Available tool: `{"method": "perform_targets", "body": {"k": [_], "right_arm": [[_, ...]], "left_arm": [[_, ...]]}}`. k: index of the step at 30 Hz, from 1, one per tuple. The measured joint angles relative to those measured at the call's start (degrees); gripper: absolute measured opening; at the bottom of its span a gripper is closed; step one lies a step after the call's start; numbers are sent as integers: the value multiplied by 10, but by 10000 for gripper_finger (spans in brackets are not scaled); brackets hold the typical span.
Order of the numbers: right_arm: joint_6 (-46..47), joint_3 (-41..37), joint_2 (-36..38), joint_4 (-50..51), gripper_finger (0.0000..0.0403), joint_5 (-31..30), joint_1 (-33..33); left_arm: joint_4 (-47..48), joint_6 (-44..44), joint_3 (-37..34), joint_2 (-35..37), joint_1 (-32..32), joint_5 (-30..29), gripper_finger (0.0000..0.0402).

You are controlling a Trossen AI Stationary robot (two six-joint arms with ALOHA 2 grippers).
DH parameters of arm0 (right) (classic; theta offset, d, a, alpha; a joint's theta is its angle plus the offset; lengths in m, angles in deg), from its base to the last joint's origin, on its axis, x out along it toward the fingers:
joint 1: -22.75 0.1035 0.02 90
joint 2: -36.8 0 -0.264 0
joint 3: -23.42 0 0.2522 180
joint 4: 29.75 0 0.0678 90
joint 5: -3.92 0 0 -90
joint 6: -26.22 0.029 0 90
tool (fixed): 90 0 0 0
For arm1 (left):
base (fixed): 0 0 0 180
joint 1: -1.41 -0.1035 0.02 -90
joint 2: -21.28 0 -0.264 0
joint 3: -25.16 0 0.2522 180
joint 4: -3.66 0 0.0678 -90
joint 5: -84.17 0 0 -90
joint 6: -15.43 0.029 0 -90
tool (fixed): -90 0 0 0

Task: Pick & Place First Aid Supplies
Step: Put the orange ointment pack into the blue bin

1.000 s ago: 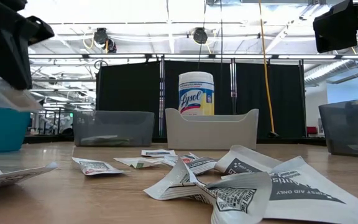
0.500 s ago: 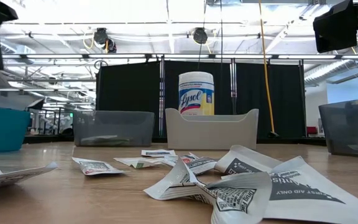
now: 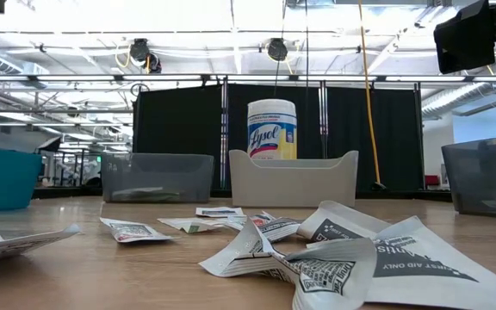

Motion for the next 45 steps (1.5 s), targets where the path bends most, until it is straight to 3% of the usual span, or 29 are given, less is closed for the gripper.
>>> {"method": "perform_targets", "body": {"k": [8,18,34,40,45], "right_arm": [[10,0,0,0,212,0,0],[10,0,0,0,212,0,0],[10,0,0,0,212,0,0],[10,0,0,0,212,0,0],[10,0,0,0,212,0,0]], "left_arm": [[-66,-20,-57,25,10,22,3],[-86,-20,-62,27,10,7,8],[-87,-47,-62,27,7,-8,138],[-102,-8,-41,27,-31,-27,153],[-205,108,-22,27,-78,-64,144]]}}
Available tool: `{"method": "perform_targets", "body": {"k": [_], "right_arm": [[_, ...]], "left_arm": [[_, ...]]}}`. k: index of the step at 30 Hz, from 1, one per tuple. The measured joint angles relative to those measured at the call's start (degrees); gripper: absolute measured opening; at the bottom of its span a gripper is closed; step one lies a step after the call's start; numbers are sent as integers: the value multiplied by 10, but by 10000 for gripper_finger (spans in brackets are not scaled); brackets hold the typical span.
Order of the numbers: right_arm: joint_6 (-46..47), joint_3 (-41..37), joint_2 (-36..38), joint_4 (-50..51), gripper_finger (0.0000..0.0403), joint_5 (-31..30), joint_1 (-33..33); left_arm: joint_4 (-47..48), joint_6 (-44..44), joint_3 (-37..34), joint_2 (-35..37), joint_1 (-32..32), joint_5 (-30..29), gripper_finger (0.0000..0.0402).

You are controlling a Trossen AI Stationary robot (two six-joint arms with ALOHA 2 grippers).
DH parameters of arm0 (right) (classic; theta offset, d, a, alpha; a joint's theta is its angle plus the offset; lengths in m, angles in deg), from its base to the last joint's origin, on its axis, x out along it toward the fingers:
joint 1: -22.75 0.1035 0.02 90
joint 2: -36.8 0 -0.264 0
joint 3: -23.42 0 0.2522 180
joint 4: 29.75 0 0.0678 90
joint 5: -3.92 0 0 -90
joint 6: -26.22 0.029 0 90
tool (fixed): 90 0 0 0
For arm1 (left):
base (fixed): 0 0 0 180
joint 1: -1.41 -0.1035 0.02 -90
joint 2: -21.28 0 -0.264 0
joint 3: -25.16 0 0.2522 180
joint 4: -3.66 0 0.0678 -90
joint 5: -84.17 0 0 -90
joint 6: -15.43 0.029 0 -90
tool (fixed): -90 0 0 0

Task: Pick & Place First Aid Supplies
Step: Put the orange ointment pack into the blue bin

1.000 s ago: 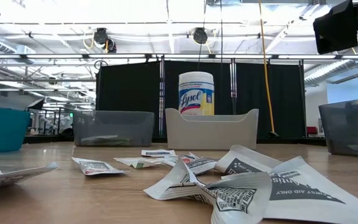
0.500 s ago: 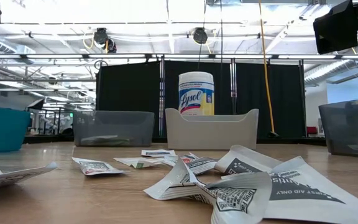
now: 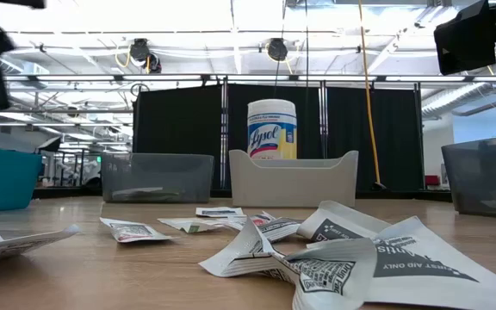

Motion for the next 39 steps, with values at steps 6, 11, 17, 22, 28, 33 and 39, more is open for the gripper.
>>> {"method": "perform_targets", "body": {"k": [6,11,17,22,28,33,39], "right_arm": [[0,0,0,0,212,0,0],[0,0,0,0,212,0,0],[0,0,0,1,212,0,0],[0,0,0,5,212,0,0],[0,0,0,5,212,0,0],[0,0,0,5,212,0,0],[0,0,0,5,212,0,0]], "left_arm": [[-259,219,0,-18,-54,38,127],[-432,377,0,-66,-75,81,123],[-503,432,0,-147,-92,98,138],[-540,426,0,-196,-103,175,158],[-592,416,0,-223,-98,194,177],[-629,418,0,-244,-86,203,184],[-654,427,0,-262,-77,194,184]]}}
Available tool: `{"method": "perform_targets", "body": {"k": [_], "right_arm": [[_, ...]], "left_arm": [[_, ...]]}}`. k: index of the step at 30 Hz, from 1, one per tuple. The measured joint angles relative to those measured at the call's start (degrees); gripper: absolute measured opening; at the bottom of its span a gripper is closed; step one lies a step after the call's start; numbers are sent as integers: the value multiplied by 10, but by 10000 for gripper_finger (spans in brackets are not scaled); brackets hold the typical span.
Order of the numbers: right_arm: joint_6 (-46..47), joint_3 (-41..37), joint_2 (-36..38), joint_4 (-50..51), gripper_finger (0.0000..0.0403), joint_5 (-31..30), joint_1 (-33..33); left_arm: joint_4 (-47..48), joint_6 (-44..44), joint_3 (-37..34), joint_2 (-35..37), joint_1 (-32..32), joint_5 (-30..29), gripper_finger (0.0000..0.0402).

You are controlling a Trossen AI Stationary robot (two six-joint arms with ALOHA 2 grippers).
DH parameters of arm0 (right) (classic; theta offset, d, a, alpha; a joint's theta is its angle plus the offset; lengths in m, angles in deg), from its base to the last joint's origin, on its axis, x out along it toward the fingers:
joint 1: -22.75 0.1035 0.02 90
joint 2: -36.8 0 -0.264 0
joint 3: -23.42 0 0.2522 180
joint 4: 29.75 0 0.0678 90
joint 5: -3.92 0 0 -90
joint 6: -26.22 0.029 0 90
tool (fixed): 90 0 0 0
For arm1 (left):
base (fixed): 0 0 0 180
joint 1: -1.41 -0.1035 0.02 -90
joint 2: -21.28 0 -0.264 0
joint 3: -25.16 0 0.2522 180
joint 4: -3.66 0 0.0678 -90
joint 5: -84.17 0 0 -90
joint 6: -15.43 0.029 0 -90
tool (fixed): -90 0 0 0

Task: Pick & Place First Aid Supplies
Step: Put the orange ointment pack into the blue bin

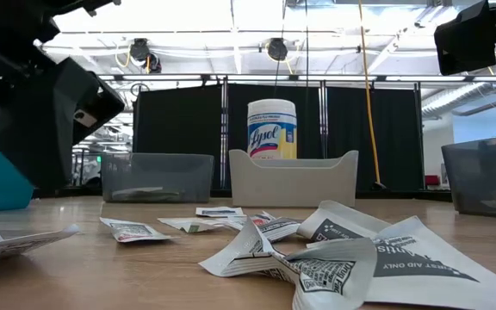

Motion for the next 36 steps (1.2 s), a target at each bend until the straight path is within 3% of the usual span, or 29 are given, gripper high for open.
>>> {"method": "perform_targets", "body": {"k": [17,36], "right_arm": [[-2,0,0,0,212,0,0],[-2,0,0,5,212,0,0]], "left_arm": [[14,35,0,-1,7,-13,184],[6,33,2,-54,0,3,184]]}}
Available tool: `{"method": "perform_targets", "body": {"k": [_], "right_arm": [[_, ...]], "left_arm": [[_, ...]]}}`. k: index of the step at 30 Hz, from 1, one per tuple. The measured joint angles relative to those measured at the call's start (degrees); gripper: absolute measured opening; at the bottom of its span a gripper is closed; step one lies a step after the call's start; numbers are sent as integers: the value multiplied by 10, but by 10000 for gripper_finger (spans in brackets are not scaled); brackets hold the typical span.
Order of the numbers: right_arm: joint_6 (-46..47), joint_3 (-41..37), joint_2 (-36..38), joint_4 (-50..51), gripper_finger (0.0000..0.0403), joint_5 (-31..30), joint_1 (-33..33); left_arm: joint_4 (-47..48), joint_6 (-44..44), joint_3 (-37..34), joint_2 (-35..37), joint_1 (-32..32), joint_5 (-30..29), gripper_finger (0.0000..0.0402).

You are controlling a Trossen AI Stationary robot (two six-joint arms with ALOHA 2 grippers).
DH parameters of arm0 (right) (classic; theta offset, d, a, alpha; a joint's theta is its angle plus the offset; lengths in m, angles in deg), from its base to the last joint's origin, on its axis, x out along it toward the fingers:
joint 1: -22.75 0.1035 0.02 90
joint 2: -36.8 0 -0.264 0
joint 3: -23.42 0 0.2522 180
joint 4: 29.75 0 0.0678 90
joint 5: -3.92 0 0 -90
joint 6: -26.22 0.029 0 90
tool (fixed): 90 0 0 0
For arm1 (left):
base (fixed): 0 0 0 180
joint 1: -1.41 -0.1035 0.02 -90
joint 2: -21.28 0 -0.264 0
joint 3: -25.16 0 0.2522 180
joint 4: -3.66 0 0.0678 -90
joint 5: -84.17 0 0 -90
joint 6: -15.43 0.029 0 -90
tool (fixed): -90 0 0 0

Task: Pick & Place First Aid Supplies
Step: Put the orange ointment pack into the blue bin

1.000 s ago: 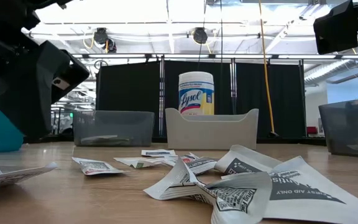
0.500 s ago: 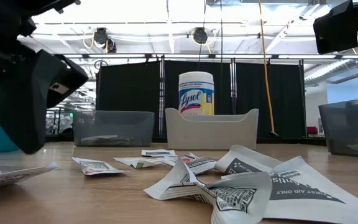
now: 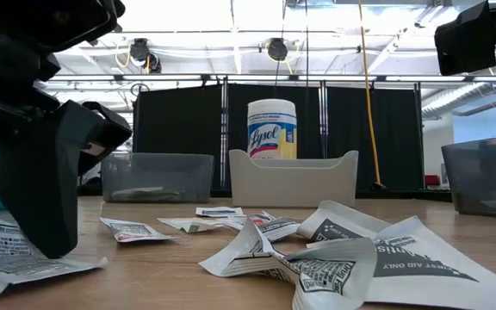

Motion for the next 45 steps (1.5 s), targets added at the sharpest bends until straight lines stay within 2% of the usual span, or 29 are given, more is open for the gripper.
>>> {"method": "perform_targets", "body": {"k": [9,17,26,29,39,45], "right_arm": [[0,0,0,0,212,0,0],[0,0,0,0,212,0,0],[-1,0,0,1,212,0,0],[0,0,0,0,212,0,0],[2,0,0,0,212,0,0],[2,0,0,0,212,0,0]], "left_arm": [[47,-31,-1,17,-9,-62,184],[84,-45,0,25,-16,-51,184],[319,-43,111,24,-15,-35,184],[370,-48,137,25,-20,-38,184],[367,-14,139,24,-24,-13,184],[401,7,137,24,-25,7,184]]}}
